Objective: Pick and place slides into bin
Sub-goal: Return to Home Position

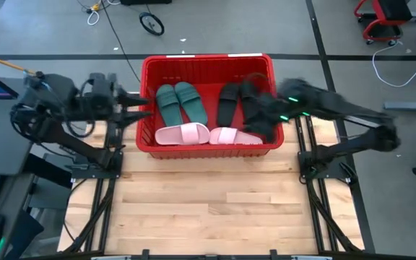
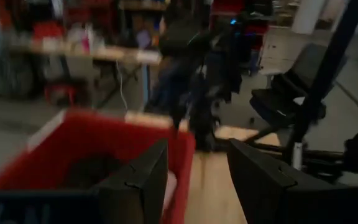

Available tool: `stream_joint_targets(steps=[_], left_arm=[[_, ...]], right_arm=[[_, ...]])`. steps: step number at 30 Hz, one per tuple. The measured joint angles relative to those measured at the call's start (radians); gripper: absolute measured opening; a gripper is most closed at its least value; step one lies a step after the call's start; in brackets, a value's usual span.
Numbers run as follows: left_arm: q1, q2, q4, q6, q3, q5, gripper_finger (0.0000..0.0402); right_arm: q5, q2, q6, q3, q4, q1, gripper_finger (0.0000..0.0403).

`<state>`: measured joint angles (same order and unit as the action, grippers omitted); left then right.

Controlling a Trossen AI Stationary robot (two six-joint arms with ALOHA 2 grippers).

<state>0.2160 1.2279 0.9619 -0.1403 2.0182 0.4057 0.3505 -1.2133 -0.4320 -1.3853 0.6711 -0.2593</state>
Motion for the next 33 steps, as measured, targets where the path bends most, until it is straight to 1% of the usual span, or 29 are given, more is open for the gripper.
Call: stream_joint_targets(steps=[2, 4, 7, 9, 12, 15, 17, 21, 23, 25, 28, 31, 33], left_arm=[[0.0, -0.047, 0.091, -0.113, 0.0, 0.009, 0.0172], [0.0, -0.101, 0.174, -0.181, 0.0, 0.035, 0.0172], [0.0, -0.191, 0.324, -0.213, -0.001, 0.043, 0.0172], [0.0, -0.25, 0.364, -0.217, -0.032, 0.045, 0.0172], [0.0, -0.352, 0.325, -0.222, -0.165, 0.044, 0.0172], [0.0, -0.485, 0.198, -0.217, -0.391, 0.043, 0.0172], [0.0, -0.593, 0.056, -0.212, -0.57, 0.04, 0.0172], [0.0, -0.795, -0.216, -0.214, -0.914, -0.047, 0.0172], [0.0, -0.886, -0.35, -0.198, -1.067, -0.097, 0.0172], [0.0, -0.968, -0.453, -0.189, -1.192, -0.121, 0.0172], [0.0, -1.062, -0.53, -0.19, -1.344, -0.123, 0.0172], [0.0, -1.146, -0.594, -0.201, -1.448, -0.126, 0.0172], [0.0, -1.191, -0.597, -0.208, -1.5, -0.125, 0.0172]], right_arm=[[-0.13, 0.099, 0.005, 0.0, 0.047, 0.074, 0.0191], [-0.263, 0.2, 0.0, 0.0, 0.075, 0.15, 0.0191], [-0.406, 0.341, 0.017, -0.001, 0.137, 0.251, 0.0191], [-0.503, 0.419, 0.055, 0.011, 0.174, 0.315, 0.019], [-0.608, 0.526, 0.111, 0.105, 0.184, 0.389, 0.019], [-0.678, 0.633, 0.07, 0.26, 0.151, 0.417, 0.0191], [-0.672, 0.711, 0.048, 0.386, 0.061, 0.423, 0.0191], [-0.49, 0.857, 0.126, 0.647, -0.236, 0.439, 0.019], [-0.444, 0.923, 0.172, 0.76, -0.369, 0.439, 0.019], [-0.428, 0.983, 0.18, 0.855, -0.466, 0.439, 0.0191], [-0.435, 1.05, 0.168, 0.968, -0.551, 0.439, 0.0191], [-0.436, 1.103, 0.15, 1.04, -0.629, 0.439, 0.019], [-0.437, 1.125, 0.145, 1.075, -0.672, 0.439, 0.019]])
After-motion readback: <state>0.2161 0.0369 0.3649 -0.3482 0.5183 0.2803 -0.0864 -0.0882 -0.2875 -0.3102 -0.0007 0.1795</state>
